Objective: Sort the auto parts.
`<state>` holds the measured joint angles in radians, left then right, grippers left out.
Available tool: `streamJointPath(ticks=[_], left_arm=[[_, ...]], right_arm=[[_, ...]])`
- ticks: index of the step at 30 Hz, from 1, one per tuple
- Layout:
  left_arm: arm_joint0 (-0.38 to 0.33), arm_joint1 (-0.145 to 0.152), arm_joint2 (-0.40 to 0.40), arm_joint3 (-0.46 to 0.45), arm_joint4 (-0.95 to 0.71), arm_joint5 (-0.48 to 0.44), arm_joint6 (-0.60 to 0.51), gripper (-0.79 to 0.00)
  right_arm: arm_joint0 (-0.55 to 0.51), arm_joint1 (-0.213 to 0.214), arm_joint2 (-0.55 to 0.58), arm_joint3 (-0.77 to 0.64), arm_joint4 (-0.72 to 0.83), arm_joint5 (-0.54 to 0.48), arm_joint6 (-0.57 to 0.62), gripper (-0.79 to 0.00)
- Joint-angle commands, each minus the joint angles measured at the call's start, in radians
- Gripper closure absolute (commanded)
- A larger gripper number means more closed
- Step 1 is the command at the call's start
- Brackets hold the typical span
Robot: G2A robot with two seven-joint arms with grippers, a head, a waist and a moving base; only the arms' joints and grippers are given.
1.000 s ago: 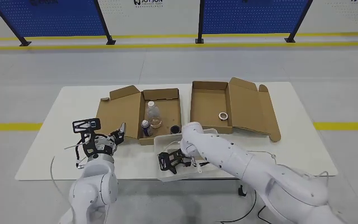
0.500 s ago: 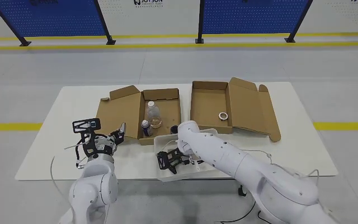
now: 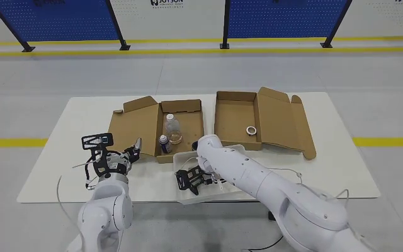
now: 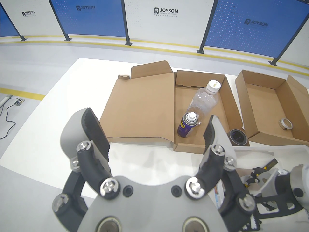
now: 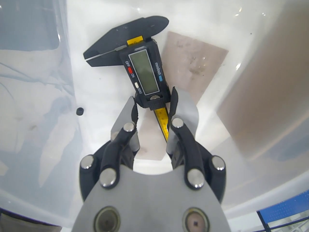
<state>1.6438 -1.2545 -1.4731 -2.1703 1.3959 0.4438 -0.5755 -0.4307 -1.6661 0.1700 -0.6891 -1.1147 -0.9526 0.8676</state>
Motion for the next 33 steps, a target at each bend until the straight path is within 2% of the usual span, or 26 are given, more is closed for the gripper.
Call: streamJointPath(ticks=[1, 14, 22, 33], left_arm=[[0.0, 0.0, 0.0, 0.0, 0.0, 0.0, 0.0, -0.785], [0.0, 0.0, 0.0, 0.0, 0.0, 0.0, 0.0, -0.785], [0.0, 0.0, 0.0, 0.0, 0.0, 0.0, 0.0, -0.785], [0.0, 0.0, 0.0, 0.0, 0.0, 0.0, 0.0, -0.785]], right_arm=[[0.005, -0.008, 0.0, 0.018, 0.001, 0.001, 0.001, -0.209], [0.019, -0.026, 0.02, 0.091, 0.059, 0.024, 0.024, 0.0], [0.011, -0.023, 0.044, 0.093, 0.126, 0.07, 0.069, 0.0], [-0.01, -0.014, 0.091, 0.065, 0.218, 0.183, 0.173, 0.0]])
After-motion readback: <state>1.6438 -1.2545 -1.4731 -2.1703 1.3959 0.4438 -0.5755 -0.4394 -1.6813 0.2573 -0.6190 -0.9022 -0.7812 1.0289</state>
